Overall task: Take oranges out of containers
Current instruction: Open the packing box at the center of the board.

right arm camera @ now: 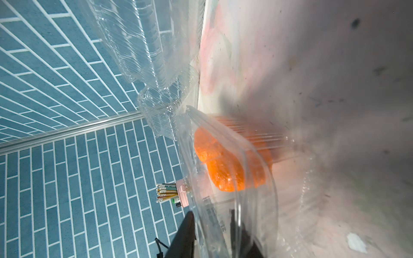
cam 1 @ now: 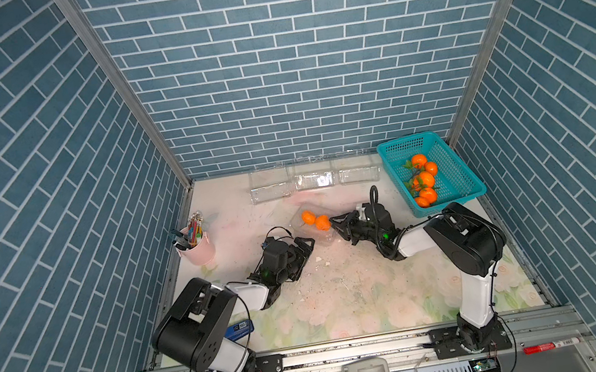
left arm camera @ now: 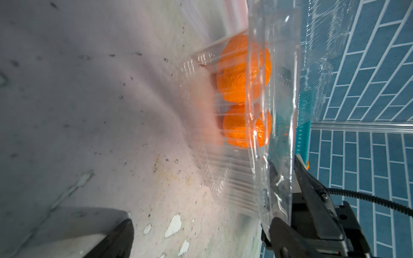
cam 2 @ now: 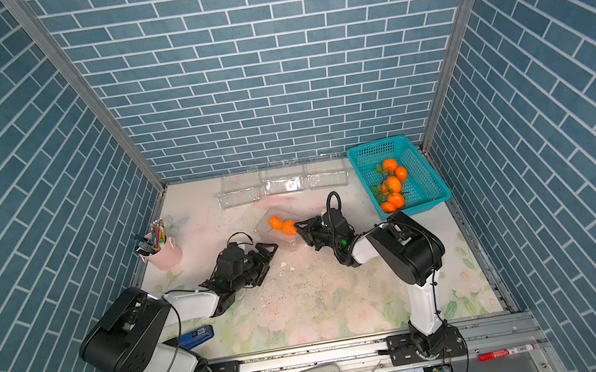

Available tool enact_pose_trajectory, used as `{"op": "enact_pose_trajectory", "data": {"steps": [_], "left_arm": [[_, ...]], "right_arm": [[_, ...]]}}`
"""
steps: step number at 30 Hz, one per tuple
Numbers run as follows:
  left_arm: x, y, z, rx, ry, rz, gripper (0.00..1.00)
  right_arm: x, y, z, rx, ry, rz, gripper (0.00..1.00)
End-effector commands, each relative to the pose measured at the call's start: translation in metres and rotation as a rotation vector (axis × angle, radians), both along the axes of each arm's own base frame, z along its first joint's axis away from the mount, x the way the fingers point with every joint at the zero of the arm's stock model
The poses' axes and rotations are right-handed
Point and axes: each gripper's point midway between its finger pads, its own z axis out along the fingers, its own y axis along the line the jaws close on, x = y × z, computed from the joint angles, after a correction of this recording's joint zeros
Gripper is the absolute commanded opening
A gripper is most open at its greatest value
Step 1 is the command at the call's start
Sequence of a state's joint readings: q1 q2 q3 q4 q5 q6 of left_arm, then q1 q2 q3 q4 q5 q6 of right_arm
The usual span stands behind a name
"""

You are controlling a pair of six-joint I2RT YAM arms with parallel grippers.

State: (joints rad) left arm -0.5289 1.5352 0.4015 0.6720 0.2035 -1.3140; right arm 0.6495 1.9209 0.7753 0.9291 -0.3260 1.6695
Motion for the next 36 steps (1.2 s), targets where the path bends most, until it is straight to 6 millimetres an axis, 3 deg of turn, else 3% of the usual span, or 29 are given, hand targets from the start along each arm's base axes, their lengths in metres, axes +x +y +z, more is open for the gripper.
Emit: {"op": "enact_pose_trajectory", "data": {"steps": [1, 18, 36], "left_arm": [[0.002, -0.002, -0.009, -0.025, 0.009, 0.020, 0.95], [-0.012, 0.012, -0.027, 0.003, 0.052, 0.059, 0.92], [-0.011, 0.016, -0.032, -0.009, 0.055, 0.091, 0.92]], "right_arm": [[0.000, 0.002, 0.012, 0.039, -0.016, -0.013, 0.29], [0.004, 0.011, 0.021, 0.116, 0.004, -0.034, 0.25], [-0.008, 0.011, 0.008, 0.107, 0.018, -0.024, 0.22]]}}
